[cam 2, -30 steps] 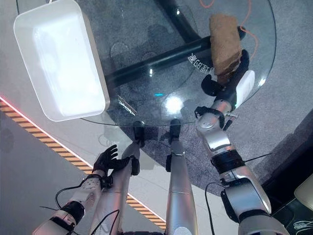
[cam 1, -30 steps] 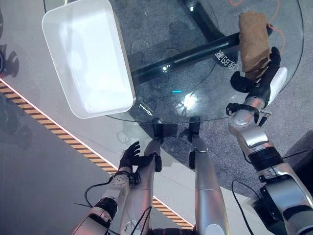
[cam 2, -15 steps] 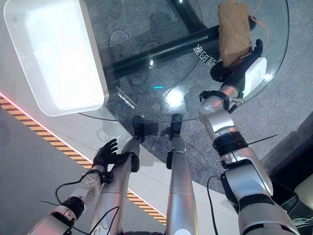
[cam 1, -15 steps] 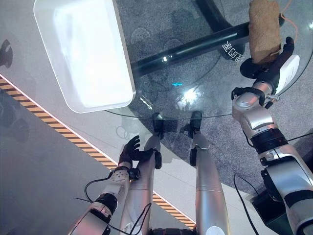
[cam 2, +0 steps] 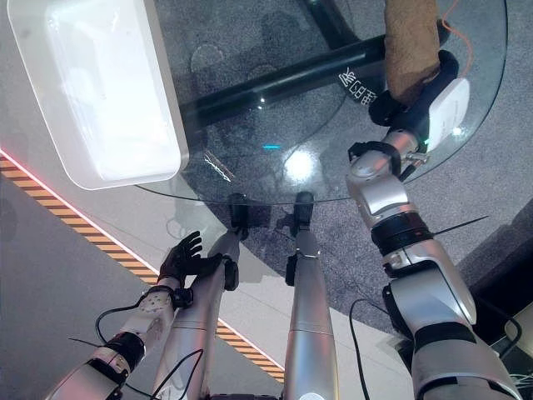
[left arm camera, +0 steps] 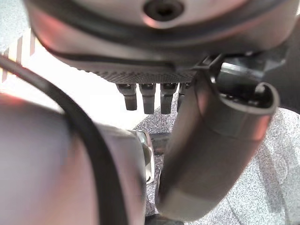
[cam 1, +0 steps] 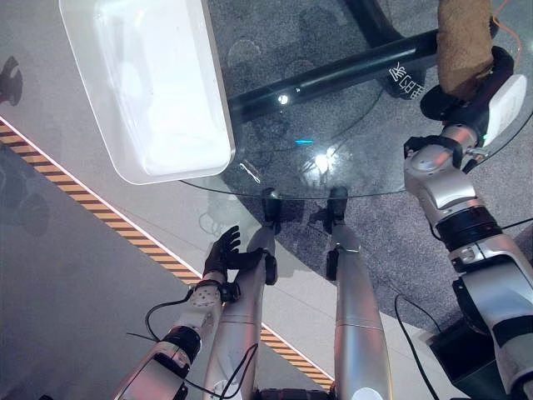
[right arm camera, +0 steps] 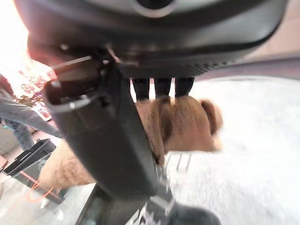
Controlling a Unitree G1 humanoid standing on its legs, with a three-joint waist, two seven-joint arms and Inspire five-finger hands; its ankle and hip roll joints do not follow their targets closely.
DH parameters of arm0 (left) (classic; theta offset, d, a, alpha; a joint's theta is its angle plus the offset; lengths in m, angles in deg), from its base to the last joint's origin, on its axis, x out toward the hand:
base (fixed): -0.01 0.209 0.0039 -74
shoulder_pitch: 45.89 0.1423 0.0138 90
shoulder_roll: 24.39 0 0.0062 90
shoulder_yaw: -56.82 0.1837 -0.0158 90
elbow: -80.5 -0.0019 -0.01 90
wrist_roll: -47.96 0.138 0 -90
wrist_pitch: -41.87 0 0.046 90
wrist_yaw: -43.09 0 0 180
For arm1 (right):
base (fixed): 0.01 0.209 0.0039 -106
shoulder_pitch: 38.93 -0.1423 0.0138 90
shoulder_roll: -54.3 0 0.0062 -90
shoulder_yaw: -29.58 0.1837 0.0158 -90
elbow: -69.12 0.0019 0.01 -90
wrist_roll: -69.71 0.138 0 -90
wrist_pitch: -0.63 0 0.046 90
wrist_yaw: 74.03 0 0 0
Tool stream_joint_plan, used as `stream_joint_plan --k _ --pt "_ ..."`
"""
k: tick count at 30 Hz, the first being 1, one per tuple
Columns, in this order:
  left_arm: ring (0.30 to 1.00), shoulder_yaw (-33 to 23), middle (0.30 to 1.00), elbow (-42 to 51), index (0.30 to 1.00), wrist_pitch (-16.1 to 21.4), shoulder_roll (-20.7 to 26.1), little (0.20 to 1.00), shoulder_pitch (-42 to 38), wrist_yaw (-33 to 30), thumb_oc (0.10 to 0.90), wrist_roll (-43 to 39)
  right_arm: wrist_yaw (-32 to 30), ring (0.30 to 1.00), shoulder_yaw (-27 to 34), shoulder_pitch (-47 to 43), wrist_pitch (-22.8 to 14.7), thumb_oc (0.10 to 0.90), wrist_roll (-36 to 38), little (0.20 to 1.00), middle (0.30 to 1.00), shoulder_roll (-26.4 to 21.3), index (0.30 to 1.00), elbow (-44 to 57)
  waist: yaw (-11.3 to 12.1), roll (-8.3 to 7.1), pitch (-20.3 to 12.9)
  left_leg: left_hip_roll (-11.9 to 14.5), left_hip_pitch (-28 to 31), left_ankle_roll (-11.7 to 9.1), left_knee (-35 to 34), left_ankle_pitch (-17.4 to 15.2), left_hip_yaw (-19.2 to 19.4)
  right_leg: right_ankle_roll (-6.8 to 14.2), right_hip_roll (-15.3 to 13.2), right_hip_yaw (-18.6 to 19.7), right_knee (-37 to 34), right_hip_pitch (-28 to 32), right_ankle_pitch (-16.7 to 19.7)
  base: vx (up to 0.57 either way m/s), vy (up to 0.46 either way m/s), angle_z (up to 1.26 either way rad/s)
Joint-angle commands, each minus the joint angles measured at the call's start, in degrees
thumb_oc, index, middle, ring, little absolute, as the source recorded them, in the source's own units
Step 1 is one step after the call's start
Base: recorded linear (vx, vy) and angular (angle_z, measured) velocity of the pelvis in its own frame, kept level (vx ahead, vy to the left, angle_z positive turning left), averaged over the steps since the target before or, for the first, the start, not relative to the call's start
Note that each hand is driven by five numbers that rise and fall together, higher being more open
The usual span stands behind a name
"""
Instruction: Wipe the table with a cloth and put it in the basket.
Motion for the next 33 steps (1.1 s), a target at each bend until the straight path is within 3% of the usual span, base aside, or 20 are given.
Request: stream_joint_plan --k 1,17,25,33 --pt "0.900 2.8 0.900 0.7 0.900 -1.6 -0.5 0.900 8.0 -1.1 0.800 -0.7 2.9 0.300 -2.4 -1.0 -1.1 0.100 0.5 0.200 0.300 -2.3 0.300 1.7 0.1 4.15 -1.2 -2.6 -1.2 -1.1 5.9 -6.8 -4.0 0.0 2.4 -3.7 -1.8 0.1 0.3 0.01 0.033 0.00" --pt "0.900 3.4 0.900 8.3 0.900 -3.7 0.5 0.900 11.6 -3.0 0.800 -0.7 6.3 0.300 -1.1 -0.6 -0.6 0.100 -6.7 0.200 0.300 -2.7 0.300 11.1 0.9 4.95 -1.2 -3.2 -0.7 -0.6 5.8 -7.0 -4.3 0.5 2.2 -3.7 -1.3 0.3 0.0 0.00 0.018 0.00" --pt "0.900 3.0 0.900 11.1 0.900 -5.0 0.7 0.900 12.7 -3.3 0.800 0.1 13.6 0.300 -2.7 0.2 1.6 0.100 -13.1 0.200 0.300 -0.7 0.300 19.1 1.3 5.04 -1.2 -3.5 -0.7 -0.4 5.5 -6.8 -4.3 0.6 2.1 -3.8 -1.2 0.2 0.0 0.00 0.017 0.01" --pt "0.900 2.0 0.900 11.7 0.900 -4.4 -0.3 0.900 13.3 -2.9 0.800 1.8 23.2 0.300 -6.9 3.7 3.2 0.100 -19.0 0.200 0.300 4.9 0.300 26.6 1.7 5.17 -1.2 -3.7 -0.9 -0.2 5.1 -6.5 -3.9 0.7 1.9 -3.9 -1.6 0.0 0.1 0.00 0.012 0.01"
